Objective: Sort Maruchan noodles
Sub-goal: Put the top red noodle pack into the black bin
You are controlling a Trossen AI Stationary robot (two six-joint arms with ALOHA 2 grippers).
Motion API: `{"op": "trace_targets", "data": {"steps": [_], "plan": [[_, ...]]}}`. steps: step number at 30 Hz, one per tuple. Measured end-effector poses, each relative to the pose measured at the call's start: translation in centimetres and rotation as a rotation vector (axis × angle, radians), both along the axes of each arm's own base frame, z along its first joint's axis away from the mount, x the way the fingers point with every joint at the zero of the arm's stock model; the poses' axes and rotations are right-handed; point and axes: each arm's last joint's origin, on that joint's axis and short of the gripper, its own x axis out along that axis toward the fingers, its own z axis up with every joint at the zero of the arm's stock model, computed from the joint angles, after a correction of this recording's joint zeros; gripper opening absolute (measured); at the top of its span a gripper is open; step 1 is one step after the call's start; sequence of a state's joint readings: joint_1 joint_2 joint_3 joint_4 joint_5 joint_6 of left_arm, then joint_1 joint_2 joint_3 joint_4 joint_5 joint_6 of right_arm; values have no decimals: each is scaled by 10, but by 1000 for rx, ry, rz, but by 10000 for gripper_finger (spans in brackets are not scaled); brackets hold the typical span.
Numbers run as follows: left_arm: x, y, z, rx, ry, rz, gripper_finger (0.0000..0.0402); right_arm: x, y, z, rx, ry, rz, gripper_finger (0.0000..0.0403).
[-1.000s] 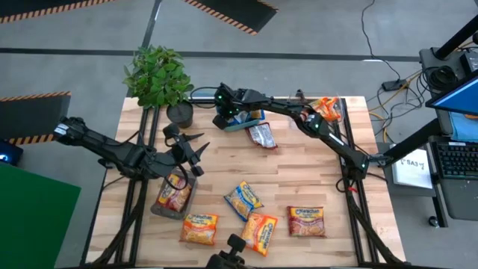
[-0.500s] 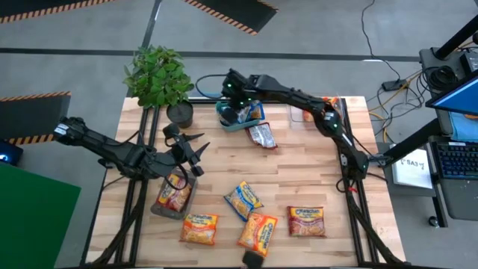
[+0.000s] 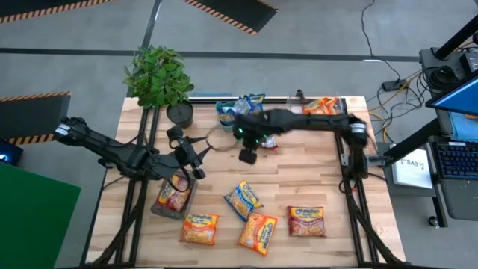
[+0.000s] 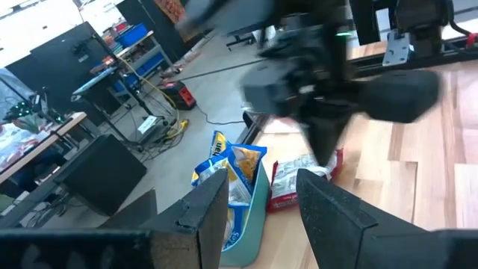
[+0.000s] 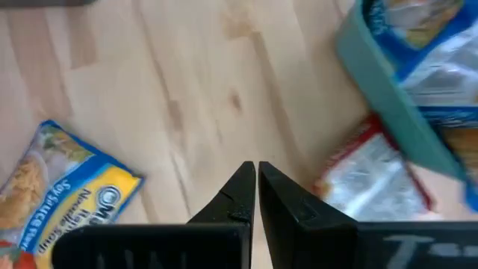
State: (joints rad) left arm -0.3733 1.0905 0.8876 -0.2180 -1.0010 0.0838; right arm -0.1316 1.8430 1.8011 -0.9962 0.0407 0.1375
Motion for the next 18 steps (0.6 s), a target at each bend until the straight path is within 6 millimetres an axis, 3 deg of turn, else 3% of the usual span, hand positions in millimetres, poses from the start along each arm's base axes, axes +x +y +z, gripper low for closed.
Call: {"op": "trace_targets", "data": {"steps": [5, 11, 14, 18], "plan": [[3, -1, -3, -13, 0, 4, 142, -36, 25, -37, -115, -94, -114, 9], [6, -3, -4, -42, -27, 10, 142, -68, 20, -93, -352, -254, -426, 9], [6, -3, -4, -80, -58, 19, 142, -75, 21, -110, -325, -270, -412, 15], [7, -5, -6, -152, -108, 35, 142, -76, 25, -115, -259, -249, -329, 49]]}}
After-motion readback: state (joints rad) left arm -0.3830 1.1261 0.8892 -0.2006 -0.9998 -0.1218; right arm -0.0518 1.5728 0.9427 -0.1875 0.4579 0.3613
